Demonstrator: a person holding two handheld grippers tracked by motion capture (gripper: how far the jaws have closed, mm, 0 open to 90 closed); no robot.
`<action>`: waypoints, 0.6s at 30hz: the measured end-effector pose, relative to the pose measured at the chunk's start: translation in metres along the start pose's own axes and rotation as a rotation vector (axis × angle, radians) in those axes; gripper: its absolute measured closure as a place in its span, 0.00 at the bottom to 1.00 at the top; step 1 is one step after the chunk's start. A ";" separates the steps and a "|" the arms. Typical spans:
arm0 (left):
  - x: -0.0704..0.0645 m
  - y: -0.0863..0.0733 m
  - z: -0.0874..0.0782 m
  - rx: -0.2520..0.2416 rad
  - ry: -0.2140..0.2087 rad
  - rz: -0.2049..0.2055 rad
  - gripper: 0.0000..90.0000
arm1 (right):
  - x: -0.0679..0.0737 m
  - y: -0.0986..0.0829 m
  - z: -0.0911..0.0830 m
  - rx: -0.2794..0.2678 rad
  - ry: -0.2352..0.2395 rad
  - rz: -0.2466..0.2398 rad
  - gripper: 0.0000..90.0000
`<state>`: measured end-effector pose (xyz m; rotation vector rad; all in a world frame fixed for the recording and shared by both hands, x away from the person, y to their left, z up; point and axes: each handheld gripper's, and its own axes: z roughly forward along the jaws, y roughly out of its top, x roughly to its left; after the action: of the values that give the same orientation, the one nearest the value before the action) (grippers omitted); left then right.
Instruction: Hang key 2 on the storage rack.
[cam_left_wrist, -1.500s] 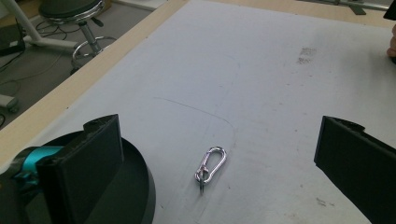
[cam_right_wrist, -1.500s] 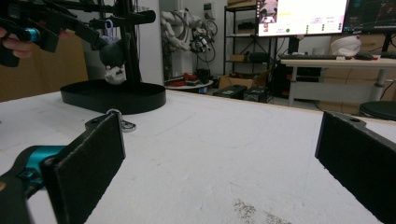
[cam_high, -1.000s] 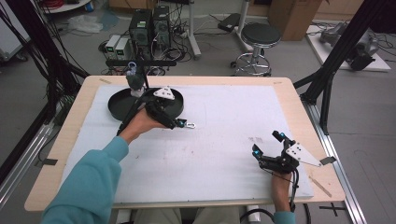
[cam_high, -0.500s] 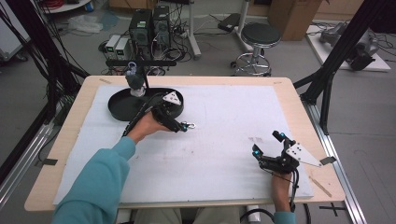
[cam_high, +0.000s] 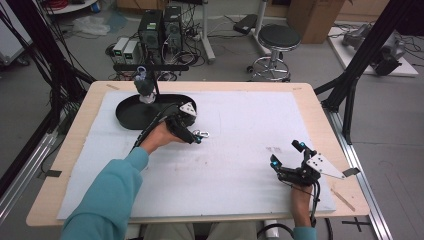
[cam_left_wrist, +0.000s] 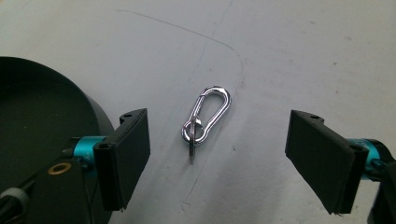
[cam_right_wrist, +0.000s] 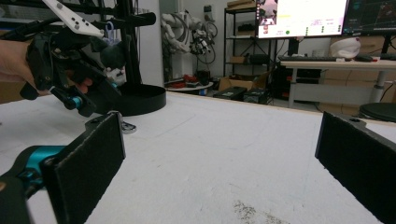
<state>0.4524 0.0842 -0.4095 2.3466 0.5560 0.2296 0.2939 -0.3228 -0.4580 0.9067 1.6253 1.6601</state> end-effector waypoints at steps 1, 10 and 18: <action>0.001 0.000 0.001 0.004 -0.001 0.001 0.27 | 0.000 0.000 0.000 0.000 -0.001 0.000 0.01; 0.003 -0.002 0.003 0.035 0.033 -0.006 0.43 | 0.000 0.000 0.000 -0.002 -0.002 -0.001 0.01; 0.005 -0.004 0.004 0.045 0.063 0.003 0.59 | -0.001 0.000 0.000 -0.008 -0.002 -0.005 0.01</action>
<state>0.4572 0.0863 -0.4151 2.3909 0.5942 0.2956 0.2945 -0.3232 -0.4580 0.8991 1.6177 1.6609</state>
